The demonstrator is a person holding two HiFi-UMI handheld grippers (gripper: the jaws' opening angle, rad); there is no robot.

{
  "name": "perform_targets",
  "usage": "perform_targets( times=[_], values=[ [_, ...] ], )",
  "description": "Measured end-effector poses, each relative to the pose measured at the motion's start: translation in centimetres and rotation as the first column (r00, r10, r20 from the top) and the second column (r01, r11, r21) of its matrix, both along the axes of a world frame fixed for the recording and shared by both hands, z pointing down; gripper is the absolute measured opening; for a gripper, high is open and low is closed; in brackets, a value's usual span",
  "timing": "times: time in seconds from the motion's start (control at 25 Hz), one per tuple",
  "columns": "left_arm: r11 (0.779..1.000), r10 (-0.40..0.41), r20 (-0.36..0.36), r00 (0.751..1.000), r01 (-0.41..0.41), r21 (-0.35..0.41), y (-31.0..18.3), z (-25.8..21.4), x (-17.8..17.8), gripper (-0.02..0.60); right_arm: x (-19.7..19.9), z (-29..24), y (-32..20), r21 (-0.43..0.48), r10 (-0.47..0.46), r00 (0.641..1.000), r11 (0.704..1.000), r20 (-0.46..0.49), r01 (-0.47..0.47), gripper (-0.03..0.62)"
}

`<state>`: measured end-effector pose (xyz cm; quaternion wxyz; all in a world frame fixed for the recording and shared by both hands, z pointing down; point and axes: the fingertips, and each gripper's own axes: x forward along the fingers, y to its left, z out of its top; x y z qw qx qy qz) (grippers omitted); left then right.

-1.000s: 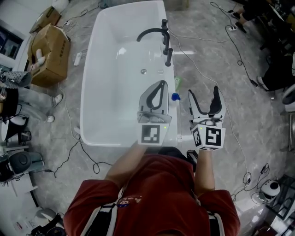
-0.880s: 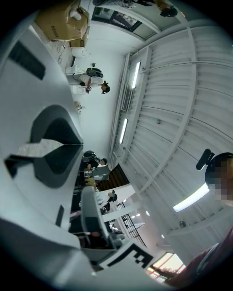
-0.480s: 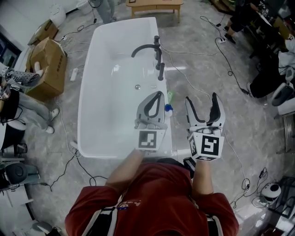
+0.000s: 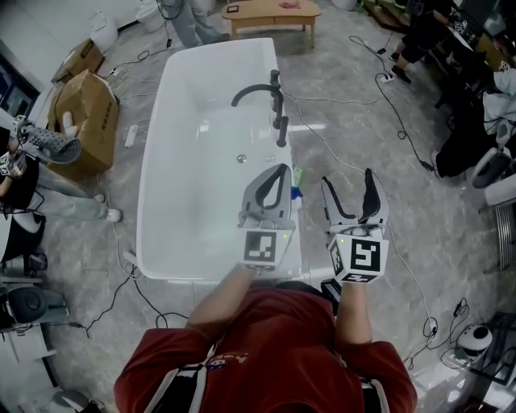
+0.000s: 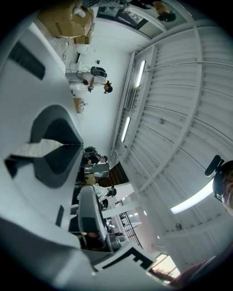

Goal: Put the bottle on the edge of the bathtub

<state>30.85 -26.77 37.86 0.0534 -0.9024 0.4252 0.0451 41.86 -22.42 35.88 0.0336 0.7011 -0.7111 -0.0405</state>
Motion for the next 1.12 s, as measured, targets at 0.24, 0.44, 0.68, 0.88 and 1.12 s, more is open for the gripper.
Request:
perform_targets(
  times=[0.24, 0.44, 0.68, 0.88, 1.12],
  values=[
    [1.000, -0.006, -0.003, 1.000, 0.006, -0.002, -0.3, -0.5, -0.2, 0.015, -0.4, 0.3, -0.4, 0.004, -0.005, 1.000, 1.000, 0.000, 0.005, 0.320],
    [1.000, 0.003, -0.004, 1.000, -0.003, -0.001, -0.3, -0.4, 0.0, 0.015, -0.3, 0.6, -0.5, -0.008, -0.005, 1.000, 1.000, 0.003, 0.005, 0.283],
    [1.000, 0.006, -0.014, 1.000, -0.006, -0.026, 0.1, -1.0, 0.2, 0.015, 0.1, 1.0, -0.7, -0.011, 0.014, 1.000, 1.000, 0.017, -0.014, 0.194],
    [1.000, 0.009, -0.011, 1.000, -0.010, -0.029, 0.6, -1.2, 0.2, 0.015, 0.4, 1.5, -0.8, -0.016, 0.021, 0.999, 1.000, 0.037, -0.020, 0.115],
    [1.000, 0.007, -0.011, 1.000, -0.007, -0.030, 0.8, -1.5, 0.1, 0.015, 0.6, 0.5, -0.4, 0.038, 0.047, 0.997, 0.998, 0.061, -0.049, 0.037]
  ],
)
